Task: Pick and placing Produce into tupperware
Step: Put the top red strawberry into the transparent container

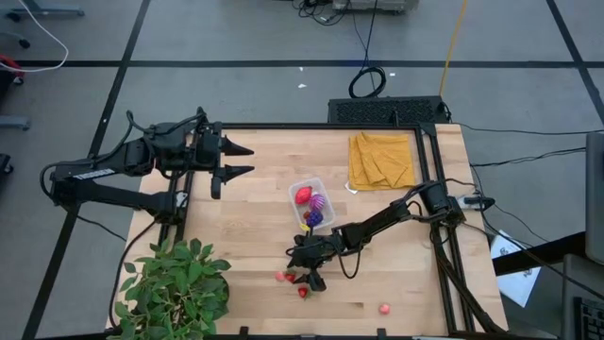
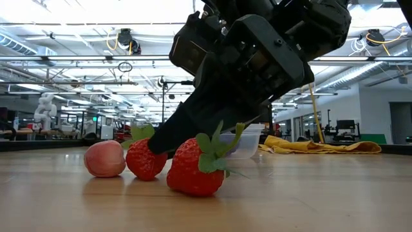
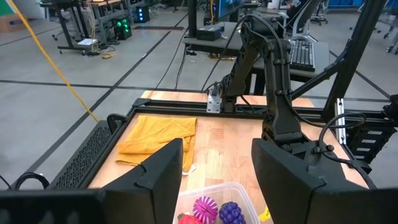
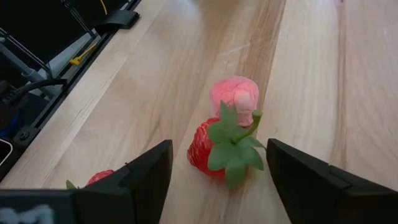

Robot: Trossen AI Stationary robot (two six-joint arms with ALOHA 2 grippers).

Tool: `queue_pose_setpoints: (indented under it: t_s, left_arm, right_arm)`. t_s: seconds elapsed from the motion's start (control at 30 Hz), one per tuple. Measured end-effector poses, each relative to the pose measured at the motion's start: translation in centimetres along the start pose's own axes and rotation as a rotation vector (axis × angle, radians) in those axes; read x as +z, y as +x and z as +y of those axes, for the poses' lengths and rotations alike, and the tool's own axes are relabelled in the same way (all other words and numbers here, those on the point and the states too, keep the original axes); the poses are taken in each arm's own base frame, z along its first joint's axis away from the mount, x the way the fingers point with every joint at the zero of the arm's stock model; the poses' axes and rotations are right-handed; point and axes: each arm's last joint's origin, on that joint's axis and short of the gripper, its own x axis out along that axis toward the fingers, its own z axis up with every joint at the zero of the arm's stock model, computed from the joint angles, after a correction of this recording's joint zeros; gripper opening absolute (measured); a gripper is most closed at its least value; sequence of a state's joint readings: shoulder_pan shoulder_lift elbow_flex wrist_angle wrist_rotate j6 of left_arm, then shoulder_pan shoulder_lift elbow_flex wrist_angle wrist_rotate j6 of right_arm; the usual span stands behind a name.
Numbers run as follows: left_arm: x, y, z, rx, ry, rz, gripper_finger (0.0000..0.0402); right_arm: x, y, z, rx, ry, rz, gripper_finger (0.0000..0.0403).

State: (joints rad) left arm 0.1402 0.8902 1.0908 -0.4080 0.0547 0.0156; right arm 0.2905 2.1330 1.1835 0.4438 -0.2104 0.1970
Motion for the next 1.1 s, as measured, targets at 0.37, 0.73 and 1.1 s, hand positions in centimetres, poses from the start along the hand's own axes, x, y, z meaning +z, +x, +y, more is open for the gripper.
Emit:
queue_pose_setpoints:
  t_s: [0.37, 0.73, 1.1]
  left_arm:
    - [0.0, 0.0, -0.7, -0.038, 0.013, 0.0, 0.0196]
    - [0.0, 0.0, -1.3, -0.069, 0.02, 0.0, 0.0196]
    - [-0.1, 0.0, -1.3, -0.069, 0.032, 0.008, 0.0196]
  right_arm:
    - [0.0, 0.0, 0.2, 0.004, -0.003, 0.001, 0.021]
    - [0.0, 0.1, 0.3, 0.001, -0.005, -0.008, 0.0177]
    - [0.4, 0.0, 0.3, 0.007, -0.012, -0.041, 0.0157]
